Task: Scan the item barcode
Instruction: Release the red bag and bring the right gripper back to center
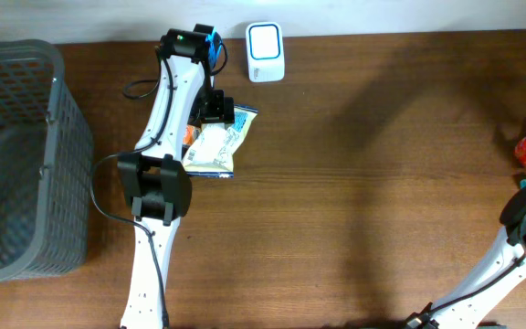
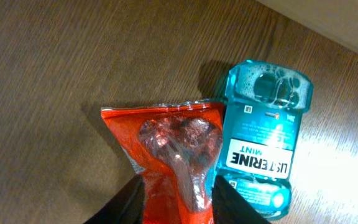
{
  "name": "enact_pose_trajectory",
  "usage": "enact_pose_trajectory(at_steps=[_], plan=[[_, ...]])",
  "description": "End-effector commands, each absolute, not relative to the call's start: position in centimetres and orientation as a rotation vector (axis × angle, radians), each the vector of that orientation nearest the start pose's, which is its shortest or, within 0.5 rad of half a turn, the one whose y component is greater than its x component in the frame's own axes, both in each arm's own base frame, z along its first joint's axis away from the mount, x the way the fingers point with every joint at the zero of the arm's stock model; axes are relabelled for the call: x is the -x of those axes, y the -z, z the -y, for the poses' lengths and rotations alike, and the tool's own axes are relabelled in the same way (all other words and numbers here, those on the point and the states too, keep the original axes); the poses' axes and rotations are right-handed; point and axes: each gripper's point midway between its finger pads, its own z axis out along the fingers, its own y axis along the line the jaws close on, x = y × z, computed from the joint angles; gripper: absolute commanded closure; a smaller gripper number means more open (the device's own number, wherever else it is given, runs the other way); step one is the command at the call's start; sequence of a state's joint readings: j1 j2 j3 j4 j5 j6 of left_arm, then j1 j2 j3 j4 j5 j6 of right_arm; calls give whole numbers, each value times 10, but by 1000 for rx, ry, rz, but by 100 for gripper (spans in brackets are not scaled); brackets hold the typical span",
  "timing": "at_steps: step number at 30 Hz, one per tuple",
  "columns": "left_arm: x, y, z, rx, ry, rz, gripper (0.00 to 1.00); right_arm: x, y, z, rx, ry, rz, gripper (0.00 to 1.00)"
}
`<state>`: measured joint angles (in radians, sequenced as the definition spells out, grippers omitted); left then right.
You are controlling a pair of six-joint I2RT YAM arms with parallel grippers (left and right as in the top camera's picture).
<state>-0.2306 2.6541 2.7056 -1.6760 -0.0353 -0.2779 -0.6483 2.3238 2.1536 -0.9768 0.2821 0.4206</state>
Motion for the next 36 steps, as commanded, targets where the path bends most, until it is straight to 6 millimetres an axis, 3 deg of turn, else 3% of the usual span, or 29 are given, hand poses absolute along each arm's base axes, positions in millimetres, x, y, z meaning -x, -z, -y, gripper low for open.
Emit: enact_pose_trajectory(at_steps=[1,4,6,8,9,10,11,12,13,15,17,19,22,24,26,27,29,31,34,36], plan=[[-469,-60,103,84,-103,-3190,1,-406,-105,362,-1472,384,-2324,64],[-469,-60,103,84,-104,-3191,1,-415,-144,342,-1415,212,-2289,64],[-469,-60,103,84,-104,-3191,1,-420,-192,318,-1339,54,-2242,64],[-469,-60,103,84,-104,-3191,1,-416,-229,280,-1270,-100,-2249,64],[-469,-60,103,84,-104,-3191,1,-412,-245,249,-1228,-195,-2283,62],[-469,-60,103,84,-103,-3190,1,-411,-249,234,-1206,-237,-2306,59],[-469,-60,103,84,-103,-3190,1,-408,-253,205,-1174,-312,-2360,47],[-469,-60,103,84,-104,-3191,1,-407,-250,182,-1155,-364,-2415,21],[-469,-60,103,84,-104,-3191,1,-407,-247,161,-1131,-398,-2472,9],[-469,-60,103,84,-104,-3191,1,-411,-237,111,-1039,-436,-2601,2],[-469,-60,103,84,-104,-3191,1,-413,-235,83,-968,-453,-2657,2],[-469,-60,103,83,-104,-3191,1,-419,-235,42,-842,-474,-2718,2],[-473,-60,105,84,-84,-3177,1,-422,-235,4,-718,-493,-2758,2],[-465,-60,113,93,-10,-3214,1,-422,-235,-9,-676,-499,-2773,2],[-453,-59,144,-17,236,-3265,1,-422,-235,-14,-661,-499,-2779,2],[-444,-60,171,-196,401,-3269,1,-422,-233,-6,-672,-440,-2780,2],[-440,-62,177,-264,308,-3258,1,-423,-228,14,-699,-269,-2770,1],[-441,-79,179,-277,272,-3217,1,-422,-225,21,-709,-215,-2776,2],[-442,-126,179,-272,299,-3117,1,-418,-220,21,-719,-205,-2804,2],[-432,-174,175,-277,316,-3026,1,-419,-219,21,-719,-205,-2804,2]])
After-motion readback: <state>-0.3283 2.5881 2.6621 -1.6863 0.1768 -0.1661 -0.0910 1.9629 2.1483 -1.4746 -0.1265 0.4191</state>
